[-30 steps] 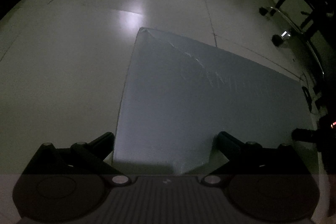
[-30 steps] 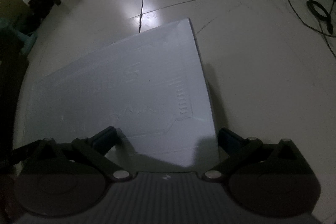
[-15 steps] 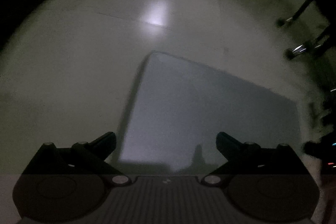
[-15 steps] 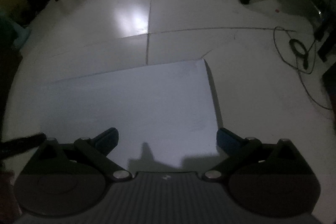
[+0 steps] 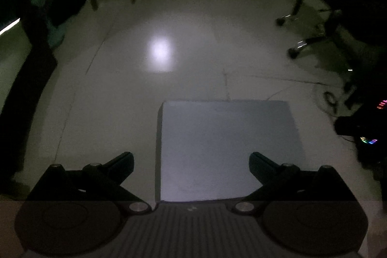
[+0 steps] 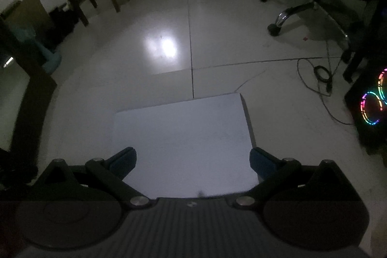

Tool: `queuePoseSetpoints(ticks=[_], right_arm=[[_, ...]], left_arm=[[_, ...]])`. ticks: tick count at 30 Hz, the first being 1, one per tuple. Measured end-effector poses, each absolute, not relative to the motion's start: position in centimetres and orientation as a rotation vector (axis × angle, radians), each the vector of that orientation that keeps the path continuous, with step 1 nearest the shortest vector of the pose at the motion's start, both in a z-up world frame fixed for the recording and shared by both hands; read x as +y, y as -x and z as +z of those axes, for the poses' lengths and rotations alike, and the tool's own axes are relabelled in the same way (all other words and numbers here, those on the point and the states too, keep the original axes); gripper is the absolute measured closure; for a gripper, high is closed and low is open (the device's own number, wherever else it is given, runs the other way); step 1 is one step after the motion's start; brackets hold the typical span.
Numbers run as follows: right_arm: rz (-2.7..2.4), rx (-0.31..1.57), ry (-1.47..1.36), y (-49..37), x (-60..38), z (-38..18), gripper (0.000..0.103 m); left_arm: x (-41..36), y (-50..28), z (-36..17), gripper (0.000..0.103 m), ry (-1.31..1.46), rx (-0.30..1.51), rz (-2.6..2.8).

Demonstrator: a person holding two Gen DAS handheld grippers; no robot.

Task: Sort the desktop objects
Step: 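Open both grippers and pull them back from the closed box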

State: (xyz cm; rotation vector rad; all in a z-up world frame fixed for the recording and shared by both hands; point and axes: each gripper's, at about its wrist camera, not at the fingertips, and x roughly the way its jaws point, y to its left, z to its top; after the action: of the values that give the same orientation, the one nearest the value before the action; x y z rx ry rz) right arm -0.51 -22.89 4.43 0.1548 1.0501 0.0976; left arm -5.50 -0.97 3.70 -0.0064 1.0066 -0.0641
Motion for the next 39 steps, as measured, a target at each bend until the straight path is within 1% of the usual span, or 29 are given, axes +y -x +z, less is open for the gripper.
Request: queuePoseSetpoints(ticks=[5, 8, 14, 19, 25, 31, 39], right_arm=[[0.112, 1.044, -0.151, 4.7, -23.0, 7.2, 0.0], [0.111, 1.036, -0.109, 7.7, -22.9, 8.1, 0.0], [0.088, 1.055, -0.105, 12.0, -23.9, 8.8, 0.0], [0.099, 1.035, -0.072, 11.3, -23.9, 7.7, 0.0], [0.136, 1.081, -0.052, 9.9, -23.9, 6.3, 0.0], [0.154, 1.055, -0.025, 9.4, -24.1, 6.6, 0.0], [0.149, 1.066, 0.016, 9.6, -24.1, 6.0, 0.0]], left_arm=[[-1.7, 7.3, 6.8, 0.0, 0.031, 1.009, -0.04], [-1.8, 10.2, 8.0, 0.0, 0.05, 0.99, -0.048], [-2.0, 14.7, 7.9, 0.0, 0.046, 1.042, -0.035], [-2.7, 14.1, 6.4, 0.0, 0.059, 1.09, -0.023], [-3.7, 13.8, 6.1, 0.0, 0.017, 1.049, -0.011], [-3.7, 13.9, 5.5, 0.0, -0.016, 1.037, -0.002], [-3.8, 13.5, 5.6, 0.0, -0.08, 1.009, -0.009]])
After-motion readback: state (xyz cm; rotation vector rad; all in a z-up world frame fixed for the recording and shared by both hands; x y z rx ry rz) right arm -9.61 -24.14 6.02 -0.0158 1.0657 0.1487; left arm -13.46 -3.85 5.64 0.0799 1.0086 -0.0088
